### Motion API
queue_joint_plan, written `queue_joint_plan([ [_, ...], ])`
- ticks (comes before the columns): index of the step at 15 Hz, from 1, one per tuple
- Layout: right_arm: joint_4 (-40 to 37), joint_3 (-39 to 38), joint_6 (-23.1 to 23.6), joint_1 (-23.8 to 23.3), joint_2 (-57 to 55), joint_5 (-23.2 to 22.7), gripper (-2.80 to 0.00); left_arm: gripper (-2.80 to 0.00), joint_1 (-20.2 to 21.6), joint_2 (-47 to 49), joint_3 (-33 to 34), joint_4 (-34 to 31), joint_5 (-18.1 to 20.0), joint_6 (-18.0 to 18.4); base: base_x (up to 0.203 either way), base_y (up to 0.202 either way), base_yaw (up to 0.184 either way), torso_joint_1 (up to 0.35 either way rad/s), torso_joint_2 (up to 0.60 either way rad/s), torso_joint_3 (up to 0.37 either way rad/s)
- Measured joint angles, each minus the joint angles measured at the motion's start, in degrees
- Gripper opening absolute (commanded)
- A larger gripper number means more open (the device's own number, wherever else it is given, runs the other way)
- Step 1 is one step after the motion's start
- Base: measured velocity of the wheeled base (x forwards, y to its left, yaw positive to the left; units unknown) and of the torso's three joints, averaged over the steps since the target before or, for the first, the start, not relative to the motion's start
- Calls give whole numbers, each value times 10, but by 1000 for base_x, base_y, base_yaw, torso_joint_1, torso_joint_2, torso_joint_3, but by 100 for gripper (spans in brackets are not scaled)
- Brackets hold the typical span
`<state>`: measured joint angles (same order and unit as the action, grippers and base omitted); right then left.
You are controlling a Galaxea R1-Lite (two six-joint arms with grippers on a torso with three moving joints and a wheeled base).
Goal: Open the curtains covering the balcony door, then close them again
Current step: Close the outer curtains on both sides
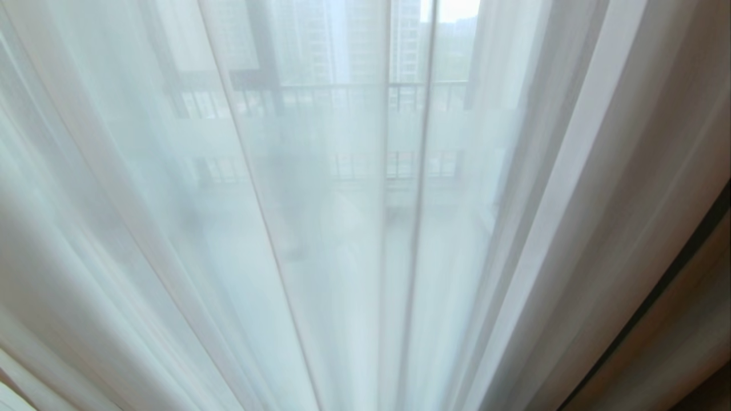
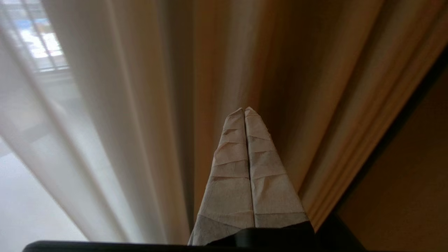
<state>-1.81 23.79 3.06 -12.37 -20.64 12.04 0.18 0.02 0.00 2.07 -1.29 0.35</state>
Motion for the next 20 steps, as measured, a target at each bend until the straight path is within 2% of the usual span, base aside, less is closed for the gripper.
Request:
queue_joint_plan([
  [3, -10, 91, -1, -103, -85, -29, -280, -280, 0, 0, 0, 0, 0, 0, 0, 0, 0, 0, 0, 0],
  [4, -15, 120, 0, -126, -110, -42, -98, -280, 0, 0, 0, 0, 0, 0, 0, 0, 0, 0, 0, 0],
  [5, -19, 147, 2, -143, -133, -51, 0, -280, 0, 0, 0, 0, 0, 0, 0, 0, 0, 0, 0, 0],
  [8, -20, 213, 13, -161, -185, -54, 0, -280, 0, 0, 0, 0, 0, 0, 0, 0, 0, 0, 0, 0],
  [11, -10, 260, 44, -169, -226, -52, 0, -280, 0, 0, 0, 0, 0, 0, 0, 0, 0, 0, 0, 0],
  [13, -3, 292, 54, -192, -250, -51, 0, -280, 0, 0, 0, 0, 0, 0, 0, 0, 0, 0, 0, 0],
  [16, 7, 333, 57, -221, -283, -51, 0, -280, 0, 0, 0, 0, 0, 0, 0, 0, 0, 0, 0, 0],
  [20, 9, 390, 41, -232, -341, -52, 0, -280, 0, 0, 0, 0, 0, 0, 0, 0, 0, 0, 0, 0],
])
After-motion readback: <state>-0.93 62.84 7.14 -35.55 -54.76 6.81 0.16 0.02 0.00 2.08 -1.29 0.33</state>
